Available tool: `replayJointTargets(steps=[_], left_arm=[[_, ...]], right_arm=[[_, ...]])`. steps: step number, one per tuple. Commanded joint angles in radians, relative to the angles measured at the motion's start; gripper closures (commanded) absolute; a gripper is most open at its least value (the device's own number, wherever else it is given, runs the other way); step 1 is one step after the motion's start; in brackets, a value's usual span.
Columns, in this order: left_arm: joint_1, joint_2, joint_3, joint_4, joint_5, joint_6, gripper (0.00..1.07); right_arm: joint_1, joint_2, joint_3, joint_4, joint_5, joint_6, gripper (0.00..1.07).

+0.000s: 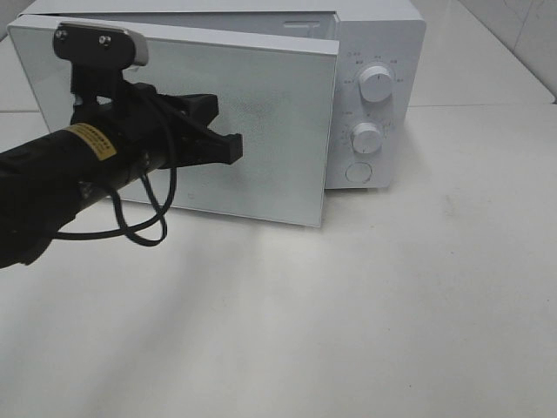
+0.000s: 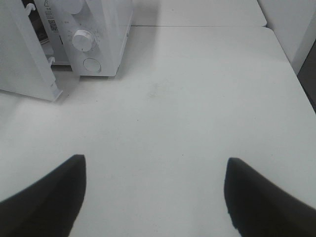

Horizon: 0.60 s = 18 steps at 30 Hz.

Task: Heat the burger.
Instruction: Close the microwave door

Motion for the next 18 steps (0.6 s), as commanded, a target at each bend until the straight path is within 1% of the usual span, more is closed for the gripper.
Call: replayJointTargets(steps=[1,2,3,5,6,7,9,10,12,13,15,18], left_arm=[[-0.029,0.033,-0.062,-0.062,-0.002,0.034,1.07],[-0.029,0.033,-0.062,-0.062,-0.002,0.034,1.07],[-0.036,0.054,-0.090,-0.081,-0.002,0.045,1.07],[-0.038,0.065,-0.102,-0.085,-0.002,0.051,1.07],[-0.039,0.085,-0.133,-0.090,0.002,0.056,1.07],[-0.039,0.085,-0.133,-0.090,0.002,0.056,1.07],[-0.039,0.111,-0.181,-0.091,0.023,0.057,1.07],[-0.039,0.111,-0.181,-0.091,0.023,0.057,1.07],[-0.039,0.146,-0.230,-0.092,0.028,0.060,1.07],[-0.039,0.146,-0.230,-0.092,0.028,0.060,1.07],[-0.039,0.181,-0.280,-0.112,0.028,0.060,1.07],[-0.039,0.198,-0.306,-0.129,0.028,0.061,1.07]], right_arm=[[-0.006,-0.028,0.003,0.001,-0.011,-0.010,0.32],[-0.006,-0.028,0.003,0.001,-0.011,-0.010,0.32],[-0.006,-0.028,0.003,0.001,-0.011,-0.010,0.32],[-0.006,-0.028,0.003,0.001,-0.011,-0.010,0.32],[-0.006,-0.028,0.003,0.001,-0.011,-0.010,0.32],[-0.006,-0.028,0.003,0.001,-0.011,-0.010,0.32],[-0.006,-0.028,0.003,0.001,-0.011,-0.010,0.32],[-0.006,-0.028,0.003,0.001,-0.011,-0.010,0.32],[-0.006,-0.028,0.003,0.001,-0.011,-0.010,0.32],[-0.006,-0.028,0.003,0.001,-0.011,-0.010,0.32],[-0.006,-0.028,0.003,0.001,-0.011,-0.010,0.32],[-0.006,-0.028,0.003,0.001,-0.011,-0.010,0.32]])
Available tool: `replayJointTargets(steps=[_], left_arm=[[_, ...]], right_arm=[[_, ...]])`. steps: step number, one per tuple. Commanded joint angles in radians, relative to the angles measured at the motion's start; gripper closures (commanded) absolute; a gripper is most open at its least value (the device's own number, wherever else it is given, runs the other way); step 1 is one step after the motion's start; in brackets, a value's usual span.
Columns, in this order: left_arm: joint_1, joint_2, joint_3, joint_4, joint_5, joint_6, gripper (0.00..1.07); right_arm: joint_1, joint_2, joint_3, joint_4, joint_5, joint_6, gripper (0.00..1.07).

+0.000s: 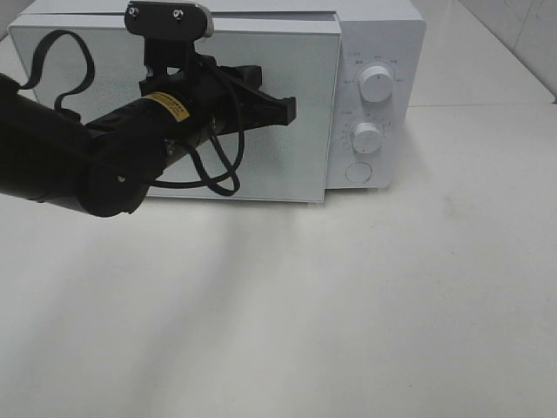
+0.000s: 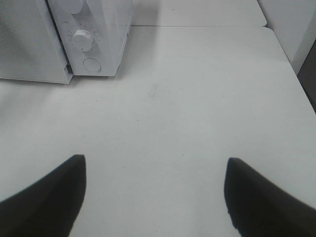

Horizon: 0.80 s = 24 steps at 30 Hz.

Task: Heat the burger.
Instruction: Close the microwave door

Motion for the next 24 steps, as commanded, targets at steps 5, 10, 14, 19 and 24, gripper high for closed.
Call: replayJointTargets(steps=[5,10,14,19,24], left_arm=[[-0.006,0.059,-0.097,-0.055,0.003,0.029,1.07],[-0.003,0.098,-0.179,-0.082,0.018,0.112,1.07],[-0.003,0.127,-0.241,-0.134,0.028,0.144,1.07],[-0.003,0.140,-0.269,-0.146,0.030,0.143,1.07],[-0.017,0.134,-0.269,-0.134,0.050,0.143,1.07]], right_arm=[[-0.006,-0.028,0.003,0.001,-0.011,-0.010,0.32],[-0.006,-0.028,0.003,0.001,-0.011,-0.010,0.32],[-0.006,-0.028,0.003,0.001,-0.011,-0.010,0.32],[-0.006,-0.028,0.003,0.002,-0.011,-0.010,0.32],[-0.006,-0.028,0.003,0.002,-0.011,-0.010,0.32]])
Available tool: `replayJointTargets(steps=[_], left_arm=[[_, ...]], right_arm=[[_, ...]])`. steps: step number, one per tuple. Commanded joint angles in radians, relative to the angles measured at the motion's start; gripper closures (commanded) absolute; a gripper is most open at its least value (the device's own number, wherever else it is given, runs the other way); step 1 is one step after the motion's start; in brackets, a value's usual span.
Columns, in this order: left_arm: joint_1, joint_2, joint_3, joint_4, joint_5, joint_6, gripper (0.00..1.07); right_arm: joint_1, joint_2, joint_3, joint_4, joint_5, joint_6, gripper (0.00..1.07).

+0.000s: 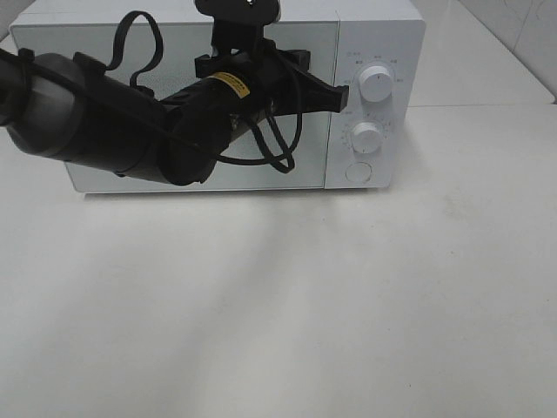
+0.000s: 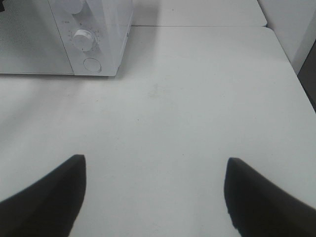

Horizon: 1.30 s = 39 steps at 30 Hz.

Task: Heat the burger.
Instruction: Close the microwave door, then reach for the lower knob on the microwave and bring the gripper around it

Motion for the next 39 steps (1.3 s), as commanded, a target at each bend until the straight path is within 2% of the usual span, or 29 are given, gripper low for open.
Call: replayJointTargets(steps=[1,9,11,16,17,18,19,20,22,23,24,25,35,37,39], left_arm=[[0.018,0.001,-0.023,-0.077,-0.037,0.000,1.07],[-0.051,-0.058,-0.006,-0.079,0.069,0.002,1.07],[-0.084,-0.093,0.007,-0.078,0.183,0.035,1.07],[-0.099,-0.132,0.025,-0.082,0.326,0.041,1.05],[-0.099,-0.148,0.029,-0.083,0.411,0.029,0.96],[-0.099,-0.148,0.029,-0.083,0.411,0.029,0.96],[-0.099,-0.155,0.029,-0.083,0.457,0.022,0.88],[-0.099,-0.155,0.029,-0.083,0.457,0.022,0.88],[-0.099,-0.200,0.029,-0.086,0.647,-0.001,0.37],[-0.099,-0.200,0.029,-0.086,0.647,-0.001,0.37],[-0.099,-0.210,0.029,-0.086,0.679,-0.012,0.24],[-0.099,-0.230,0.029,-0.086,0.758,-0.025,0.05],[-0.096,-0.324,0.029,-0.072,1.064,-0.026,0.07],[-0.096,-0.347,0.029,-0.052,1.184,-0.019,0.07],[-0.096,-0.354,0.029,-0.041,1.206,-0.019,0.07]], right_arm=[[-0.006,-0.028,0.003,0.001,-0.011,-0.010,0.32],[-0.006,-0.028,0.003,0.002,-0.011,-0.010,0.32],[-0.006,-0.028,0.003,0.002,-0.011,-0.010,0.32],[-0.006,-0.028,0.003,0.003,-0.011,-0.010,0.32],[-0.006,-0.028,0.003,0.003,-0.011,-0.010,0.32],[-0.006,-0.028,0.003,0.003,-0.011,-0.010,0.32],[-0.005,-0.028,0.003,0.003,-0.011,-0.010,0.32],[-0.005,-0.028,0.003,0.003,-0.011,-0.010,0.32],[-0.005,-0.028,0.003,0.003,-0.011,-0.010,0.32],[-0.005,-0.028,0.003,0.003,-0.011,-0.010,0.32],[-0.005,-0.028,0.003,0.003,-0.011,-0.010,0.32],[-0.005,-0.028,0.003,0.003,-0.011,-0.010,0.32],[-0.005,-0.028,0.003,0.003,-0.011,-0.010,0.32],[-0.005,-0.028,0.003,0.003,-0.011,-0.010,0.32],[-0.005,-0.028,0.003,0.003,-0.011,-0.010,0.32]])
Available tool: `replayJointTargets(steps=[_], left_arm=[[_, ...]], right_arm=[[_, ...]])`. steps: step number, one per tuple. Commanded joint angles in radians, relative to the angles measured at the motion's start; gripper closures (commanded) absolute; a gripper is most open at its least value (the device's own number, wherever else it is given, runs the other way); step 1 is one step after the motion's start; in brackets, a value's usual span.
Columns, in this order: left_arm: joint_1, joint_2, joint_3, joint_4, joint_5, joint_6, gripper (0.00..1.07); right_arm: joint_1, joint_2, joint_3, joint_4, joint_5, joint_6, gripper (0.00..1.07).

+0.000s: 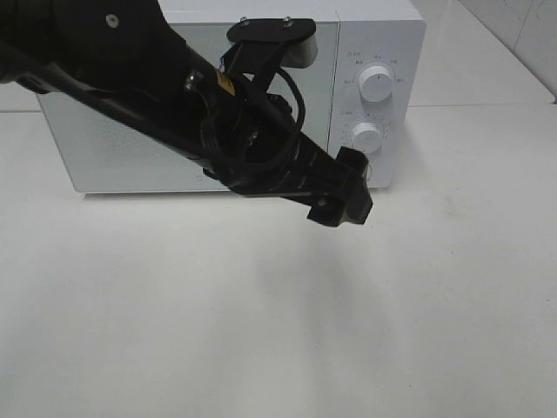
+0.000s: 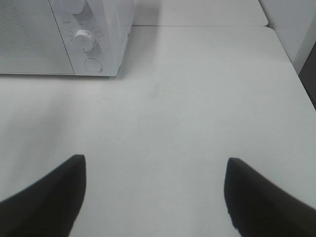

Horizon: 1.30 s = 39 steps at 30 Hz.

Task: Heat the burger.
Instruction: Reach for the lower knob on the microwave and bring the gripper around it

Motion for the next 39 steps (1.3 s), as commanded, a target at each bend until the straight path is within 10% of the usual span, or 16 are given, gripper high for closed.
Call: replayJointTargets(steps=[1,8,15,39], left_arm=[[-0.002,-0.035,0.001,0.049,0.147,-0.008,0.07],[-0.002,-0.065,0.001,0.179,0.283,-0.127,0.07],[0.029,-0.114,0.001,0.393,0.462,-0.403,0.08],[0.679,-0.518,0.129,0.375,0.693,-0.264,0.08]], right_arm=[[-0.005,-0.028,0.003,0.000,-0.011,-0.010,0.32],[-0.005,-0.028,0.003,0.000,-0.011,-0.010,0.32],[-0.005,-0.028,0.003,0.000,-0.011,-0.010,0.32],[-0.005,-0.028,0.003,0.000,-0.011,-0.010,0.32]])
